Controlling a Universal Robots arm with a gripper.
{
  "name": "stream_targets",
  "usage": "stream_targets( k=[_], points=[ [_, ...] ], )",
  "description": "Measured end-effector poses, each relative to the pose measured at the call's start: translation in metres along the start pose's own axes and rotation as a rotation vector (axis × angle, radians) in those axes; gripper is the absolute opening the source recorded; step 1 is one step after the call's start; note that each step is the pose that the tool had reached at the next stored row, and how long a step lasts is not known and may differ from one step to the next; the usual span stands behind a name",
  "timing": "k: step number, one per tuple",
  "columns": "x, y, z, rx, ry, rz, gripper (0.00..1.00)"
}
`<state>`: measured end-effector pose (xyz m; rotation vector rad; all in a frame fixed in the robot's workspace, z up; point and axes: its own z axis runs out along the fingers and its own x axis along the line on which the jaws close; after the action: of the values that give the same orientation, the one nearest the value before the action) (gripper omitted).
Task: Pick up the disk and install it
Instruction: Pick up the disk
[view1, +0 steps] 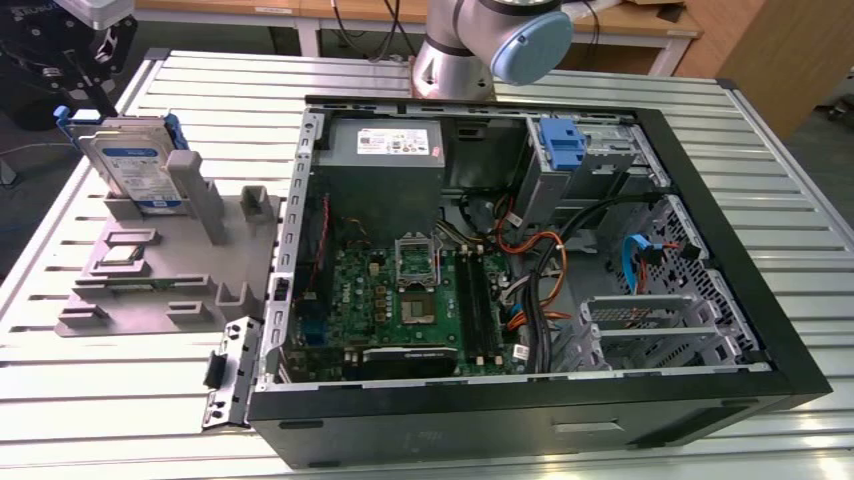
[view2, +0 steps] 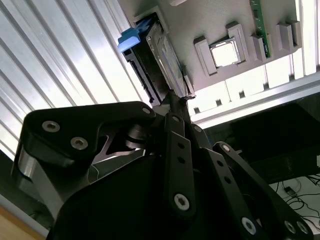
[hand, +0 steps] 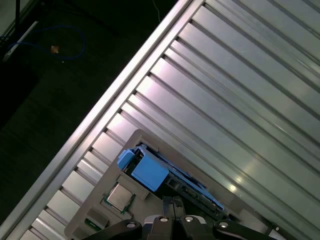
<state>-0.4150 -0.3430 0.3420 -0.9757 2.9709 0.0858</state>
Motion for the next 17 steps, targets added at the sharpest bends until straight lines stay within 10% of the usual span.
stream_targets(
  k=[7,17],
  points=[
    [0.0000,0.0000,0.0000,-0.0006,0.0009,-0.021,0.10],
    [0.0000,0.0000,0.0000,-0.0050,0.0080,-0.167,0.10]
  ],
)
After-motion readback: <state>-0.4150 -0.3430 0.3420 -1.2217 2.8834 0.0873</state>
